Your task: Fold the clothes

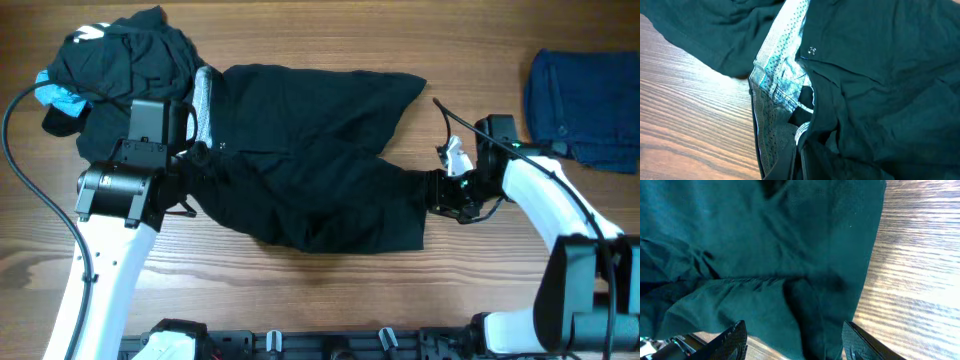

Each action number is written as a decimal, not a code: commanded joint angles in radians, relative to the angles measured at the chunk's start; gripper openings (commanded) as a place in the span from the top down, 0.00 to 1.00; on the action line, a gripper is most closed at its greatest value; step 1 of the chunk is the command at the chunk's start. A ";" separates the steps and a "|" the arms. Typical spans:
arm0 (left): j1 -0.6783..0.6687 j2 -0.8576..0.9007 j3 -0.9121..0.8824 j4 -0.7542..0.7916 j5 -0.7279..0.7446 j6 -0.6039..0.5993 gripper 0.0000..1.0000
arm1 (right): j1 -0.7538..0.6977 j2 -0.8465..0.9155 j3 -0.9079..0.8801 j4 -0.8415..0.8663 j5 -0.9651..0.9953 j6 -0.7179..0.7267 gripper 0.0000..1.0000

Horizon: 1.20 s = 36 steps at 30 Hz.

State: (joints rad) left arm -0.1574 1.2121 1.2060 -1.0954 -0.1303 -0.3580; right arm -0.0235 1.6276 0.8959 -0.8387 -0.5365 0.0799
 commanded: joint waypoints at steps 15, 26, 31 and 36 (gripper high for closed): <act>-0.005 0.000 -0.004 0.003 -0.013 -0.017 0.96 | 0.116 0.084 -0.013 0.116 -0.074 0.003 0.67; -0.005 -0.037 -0.003 -0.008 0.008 -0.018 0.96 | -0.031 -0.251 0.060 -0.094 0.047 0.052 0.96; -0.005 -0.152 -0.003 -0.074 0.017 -0.069 0.96 | -0.061 -0.534 0.060 -0.253 0.153 0.109 0.96; -0.005 -0.298 -0.003 -0.190 0.016 -0.119 0.96 | -0.061 -0.663 0.060 -0.355 0.196 0.130 0.96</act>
State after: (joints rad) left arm -0.1581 0.9932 1.2034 -1.2446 -0.1143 -0.4255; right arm -0.0803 1.0027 0.9432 -1.1858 -0.3977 0.1829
